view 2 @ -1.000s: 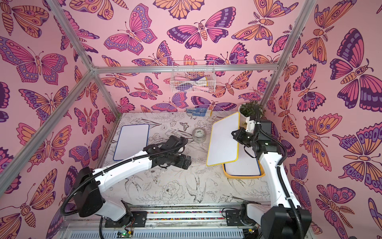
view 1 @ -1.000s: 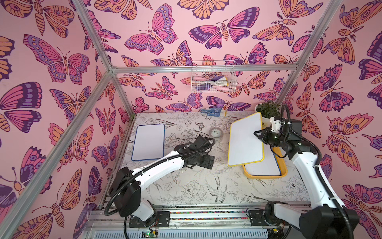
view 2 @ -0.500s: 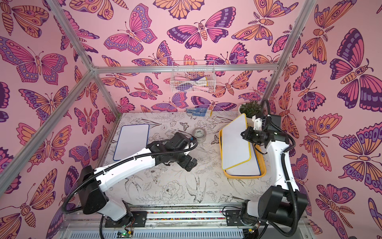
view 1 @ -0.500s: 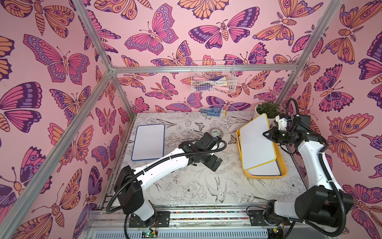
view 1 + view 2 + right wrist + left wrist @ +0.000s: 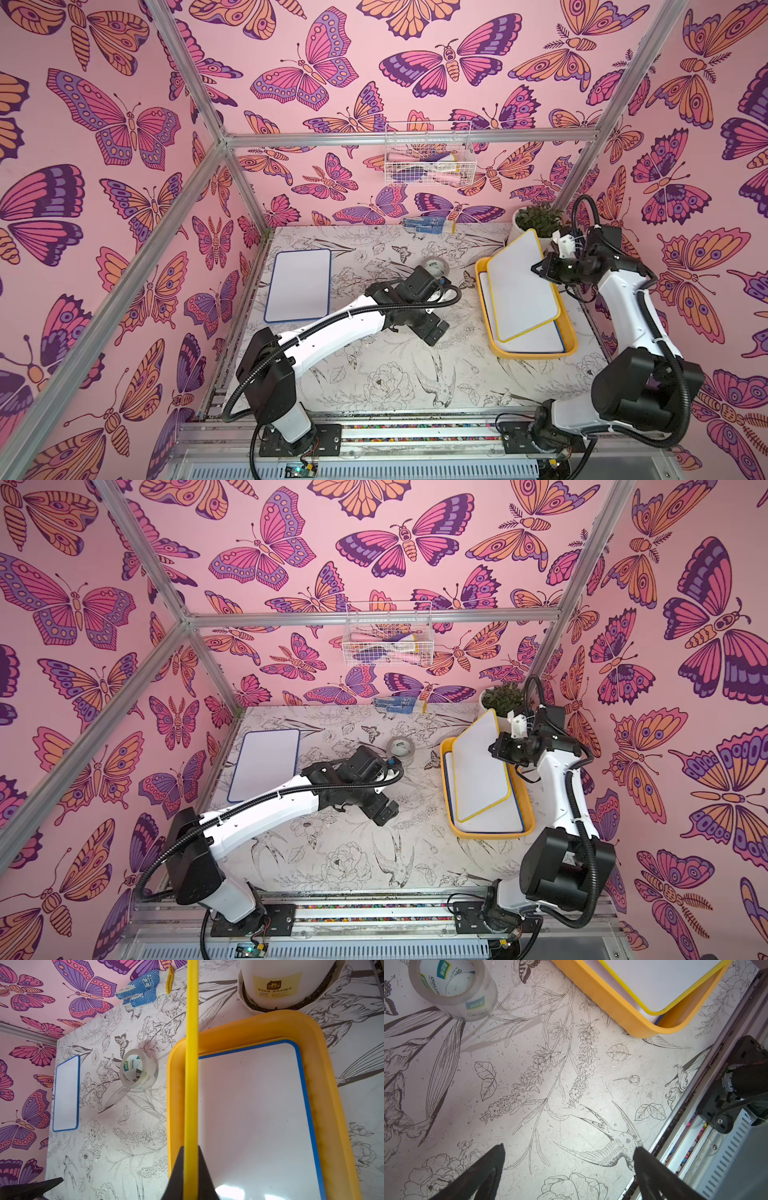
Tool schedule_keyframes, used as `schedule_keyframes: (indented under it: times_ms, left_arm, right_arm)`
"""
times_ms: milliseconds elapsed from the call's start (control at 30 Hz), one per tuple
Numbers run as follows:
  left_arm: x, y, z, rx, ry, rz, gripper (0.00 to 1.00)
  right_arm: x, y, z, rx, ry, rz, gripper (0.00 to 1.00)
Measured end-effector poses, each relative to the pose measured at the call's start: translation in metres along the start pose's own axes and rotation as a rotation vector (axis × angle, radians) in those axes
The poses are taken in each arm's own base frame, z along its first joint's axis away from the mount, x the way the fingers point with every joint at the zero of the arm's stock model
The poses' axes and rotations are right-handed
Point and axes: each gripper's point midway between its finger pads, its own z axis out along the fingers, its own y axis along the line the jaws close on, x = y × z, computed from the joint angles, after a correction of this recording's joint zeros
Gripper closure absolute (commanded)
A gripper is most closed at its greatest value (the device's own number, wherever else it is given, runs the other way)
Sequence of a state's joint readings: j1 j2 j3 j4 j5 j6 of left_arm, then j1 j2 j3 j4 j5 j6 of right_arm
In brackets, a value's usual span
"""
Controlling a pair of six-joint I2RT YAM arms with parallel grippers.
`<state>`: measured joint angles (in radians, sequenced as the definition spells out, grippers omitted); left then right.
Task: Put the whiteboard into the storage box
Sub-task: Place the whiteboard in the storage box.
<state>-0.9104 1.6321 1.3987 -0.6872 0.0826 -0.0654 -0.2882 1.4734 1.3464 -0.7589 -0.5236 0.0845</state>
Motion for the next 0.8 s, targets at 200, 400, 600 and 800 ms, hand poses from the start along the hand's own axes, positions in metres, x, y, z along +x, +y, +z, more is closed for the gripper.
schedule_keyframes:
  times_ms: [200,400,600,800]
  left_arm:
    - [0.0,0.001,0.004,-0.001,0.008,0.008,0.02]
    - [0.0,0.003,0.005,-0.002,0.005,0.004,0.02]
    - [0.007,0.008,0.009,-0.005,0.021,-0.009,0.02]
    - [0.007,0.011,0.01,-0.007,0.014,-0.014,0.02]
  right_arm:
    - [0.001,-0.001,0.006,-0.014,0.012,-0.004,1.0]
    - [0.005,-0.002,0.014,-0.039,0.009,-0.005,1.0]
    - [0.013,-0.005,0.023,-0.049,0.022,0.005,0.99]
    - [0.013,-0.005,0.026,-0.055,0.025,0.015,0.74]
